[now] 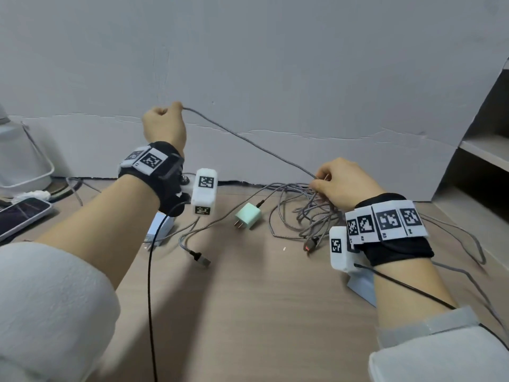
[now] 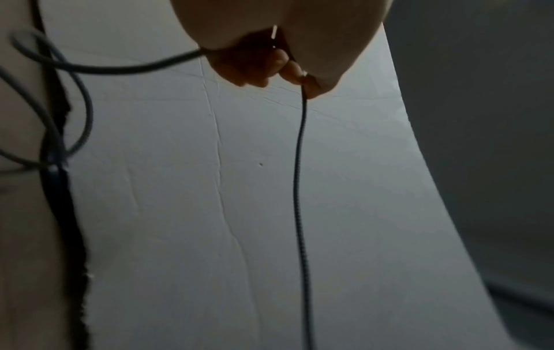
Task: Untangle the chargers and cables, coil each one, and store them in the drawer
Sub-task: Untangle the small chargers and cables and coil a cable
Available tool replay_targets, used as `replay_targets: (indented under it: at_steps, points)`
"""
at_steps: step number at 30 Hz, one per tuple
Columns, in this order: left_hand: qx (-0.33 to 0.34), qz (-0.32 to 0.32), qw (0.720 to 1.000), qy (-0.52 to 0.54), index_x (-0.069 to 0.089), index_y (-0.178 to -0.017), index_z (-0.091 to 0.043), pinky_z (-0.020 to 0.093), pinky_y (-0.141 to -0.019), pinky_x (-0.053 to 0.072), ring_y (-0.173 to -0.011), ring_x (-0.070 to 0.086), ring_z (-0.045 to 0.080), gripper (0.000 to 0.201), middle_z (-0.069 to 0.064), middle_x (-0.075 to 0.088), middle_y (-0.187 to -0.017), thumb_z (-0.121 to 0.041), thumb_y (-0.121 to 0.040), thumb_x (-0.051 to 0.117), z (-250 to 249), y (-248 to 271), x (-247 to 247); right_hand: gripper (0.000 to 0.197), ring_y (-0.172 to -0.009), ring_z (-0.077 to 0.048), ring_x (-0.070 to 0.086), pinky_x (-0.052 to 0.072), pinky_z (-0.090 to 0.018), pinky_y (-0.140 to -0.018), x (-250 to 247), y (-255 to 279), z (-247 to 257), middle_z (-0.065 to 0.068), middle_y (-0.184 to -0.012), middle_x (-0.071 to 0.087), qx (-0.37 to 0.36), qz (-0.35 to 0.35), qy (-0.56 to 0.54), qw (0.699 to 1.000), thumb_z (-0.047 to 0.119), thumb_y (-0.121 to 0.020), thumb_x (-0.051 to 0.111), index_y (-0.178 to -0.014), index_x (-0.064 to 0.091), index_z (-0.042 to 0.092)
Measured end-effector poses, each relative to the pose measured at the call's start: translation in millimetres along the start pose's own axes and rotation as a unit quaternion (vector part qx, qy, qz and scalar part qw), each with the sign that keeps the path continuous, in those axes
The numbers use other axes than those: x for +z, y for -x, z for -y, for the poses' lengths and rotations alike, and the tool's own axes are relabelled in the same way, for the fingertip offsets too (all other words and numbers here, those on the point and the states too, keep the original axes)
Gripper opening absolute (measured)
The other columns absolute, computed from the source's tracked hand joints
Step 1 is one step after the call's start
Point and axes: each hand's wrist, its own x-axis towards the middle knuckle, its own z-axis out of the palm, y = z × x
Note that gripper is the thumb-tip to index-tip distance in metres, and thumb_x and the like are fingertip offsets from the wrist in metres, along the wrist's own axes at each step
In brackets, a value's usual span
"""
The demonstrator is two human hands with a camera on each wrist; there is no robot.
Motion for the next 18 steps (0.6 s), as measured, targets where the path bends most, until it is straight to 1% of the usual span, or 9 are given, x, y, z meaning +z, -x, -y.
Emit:
replay_targets:
  at_steps: [2,3,4,6,8,10,12,14,18]
  points:
    - [0.009,0.036,0.985,-0.166,0.066,-0.091,-0.018,0.031,-0.078,0.046,-0.082,0.058,0.026,0.012,0.002,0.061,-0.082,-0.028,-0.090,0.060,8,2,1,0.021,-0.080,-0.030,0.066,0.054,-0.037,-0.077,0,-2,0,-0.009,-0.074,0.069,-0.001,-0.026,-0.011,1.000,0.027,-0.096,0.062,-0.084,0.071,0.014]
    - [0.011,0.059,0.957,-0.282,0.068,-0.111,-0.018,0.036,-0.096,0.045,-0.108,0.058,0.032,0.026,0.010,0.064,-0.111,-0.029,-0.090,0.059,12,6,3,0.022,-0.079,-0.031,0.065,0.055,-0.039,-0.078,0,-2,2,-0.008,-0.074,0.068,-0.001,-0.036,-0.015,0.999,0.029,-0.097,0.061,-0.083,0.071,0.015]
    - [0.024,0.085,0.922,-0.378,0.063,-0.127,-0.019,0.040,-0.109,0.037,-0.128,0.047,0.035,0.039,0.014,0.053,-0.135,-0.027,-0.089,0.059,12,14,7,0.023,-0.079,-0.031,0.065,0.056,-0.041,-0.080,1,-2,3,-0.008,-0.075,0.068,-0.003,-0.044,-0.016,0.999,0.031,-0.097,0.060,-0.084,0.071,0.017]
    - [0.126,0.176,0.875,-0.434,0.053,-0.140,-0.018,0.042,-0.118,0.030,-0.141,0.035,0.032,0.054,0.013,0.038,-0.151,-0.018,-0.087,0.061,6,38,18,0.026,-0.081,-0.032,0.064,0.056,-0.045,-0.082,3,-1,7,-0.009,-0.080,0.070,-0.007,-0.060,-0.014,0.998,0.033,-0.097,0.058,-0.088,0.072,0.013]
    - [0.242,0.331,0.831,-0.377,0.056,-0.139,-0.018,0.034,-0.115,0.033,-0.138,0.041,0.025,0.053,0.008,0.045,-0.148,-0.010,-0.086,0.060,-4,64,30,0.026,-0.086,-0.033,0.063,0.056,-0.047,-0.084,6,-2,11,-0.009,-0.083,0.070,-0.012,-0.078,-0.015,0.997,0.032,-0.098,0.058,-0.092,0.073,0.012]
    - [0.284,0.469,0.756,-0.358,0.061,-0.134,-0.020,0.027,-0.108,0.037,-0.129,0.050,0.017,0.044,0.000,0.057,-0.138,-0.011,-0.090,0.058,-12,91,41,0.027,-0.084,-0.033,0.061,0.055,-0.044,-0.081,7,-2,13,-0.007,-0.076,0.067,-0.021,-0.093,-0.019,0.995,0.033,-0.097,0.058,-0.088,0.071,0.012]
    - [0.303,0.524,0.707,-0.366,0.066,-0.121,-0.019,0.029,-0.093,0.045,-0.112,0.059,0.018,0.029,-0.004,0.067,-0.116,-0.017,-0.095,0.054,-16,112,52,0.025,-0.077,-0.032,0.056,0.050,-0.038,-0.071,6,-1,15,-0.002,-0.066,0.058,-0.030,-0.099,-0.017,0.994,0.032,-0.097,0.057,-0.079,0.066,0.019]
    - [0.326,0.518,0.694,-0.378,0.066,-0.108,-0.017,0.030,-0.074,0.040,-0.090,0.056,0.022,0.018,-0.005,0.062,-0.090,-0.022,-0.099,0.051,-17,125,59,0.021,-0.078,-0.034,0.056,0.047,-0.038,-0.068,3,1,15,-0.004,-0.068,0.057,-0.037,-0.110,-0.017,0.993,0.028,-0.097,0.056,-0.080,0.068,0.024]
    - [0.364,0.478,0.719,-0.348,0.070,-0.102,-0.017,0.026,-0.065,0.037,-0.082,0.054,0.017,0.030,-0.006,0.060,-0.085,-0.042,-0.101,0.053,-17,122,62,0.016,-0.084,-0.029,0.057,0.040,-0.032,-0.071,-2,1,11,-0.008,-0.082,0.066,-0.043,-0.127,-0.032,0.990,0.022,-0.098,0.060,-0.090,0.073,0.016]
